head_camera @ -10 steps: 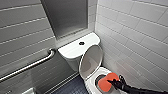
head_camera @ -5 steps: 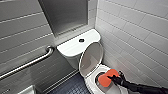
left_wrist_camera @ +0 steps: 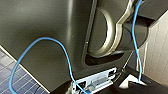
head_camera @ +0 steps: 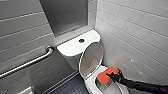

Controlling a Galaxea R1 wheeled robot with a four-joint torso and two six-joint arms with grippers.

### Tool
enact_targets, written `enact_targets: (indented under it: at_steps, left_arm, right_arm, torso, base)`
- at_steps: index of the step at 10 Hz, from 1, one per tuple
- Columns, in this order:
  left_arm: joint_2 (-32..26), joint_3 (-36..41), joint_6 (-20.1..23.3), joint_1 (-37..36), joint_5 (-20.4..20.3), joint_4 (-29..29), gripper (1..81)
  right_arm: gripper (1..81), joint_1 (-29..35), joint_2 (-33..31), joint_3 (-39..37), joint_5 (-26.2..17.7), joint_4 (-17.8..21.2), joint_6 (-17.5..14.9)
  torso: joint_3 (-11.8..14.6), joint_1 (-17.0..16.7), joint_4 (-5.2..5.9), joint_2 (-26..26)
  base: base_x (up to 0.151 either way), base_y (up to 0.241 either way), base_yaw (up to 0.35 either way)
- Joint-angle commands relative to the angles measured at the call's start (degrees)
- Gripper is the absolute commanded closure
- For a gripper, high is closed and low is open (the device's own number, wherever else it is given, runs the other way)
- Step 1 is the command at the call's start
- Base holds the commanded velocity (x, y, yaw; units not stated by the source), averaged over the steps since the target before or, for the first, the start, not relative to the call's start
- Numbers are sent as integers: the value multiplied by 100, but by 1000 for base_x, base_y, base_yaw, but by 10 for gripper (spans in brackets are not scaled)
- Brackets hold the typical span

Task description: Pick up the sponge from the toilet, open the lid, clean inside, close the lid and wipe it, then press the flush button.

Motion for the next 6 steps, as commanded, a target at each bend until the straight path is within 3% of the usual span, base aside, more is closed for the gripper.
enact_targets:
  at_steps: [1,2,6]
  left_arm:
    - [-43,66,45,267,214,48,10]
    - [-43,66,45,267,214,39,10]
    - [-17,48,45,319,214,22,10]
  right_arm:
    - [811,712,-68,-16,-131,48,120]
    - [811,756,-24,-96,-131,39,173]
    - [811,889,406,-859,-289,48,480]
  torso:
    - [-348,-5,0,11]
    - [-40,44,0,-89]
    - [-140,92,0,-179]
  base:
    - [0,0,0]
    - [0,0,0]
    - [0,0,0]
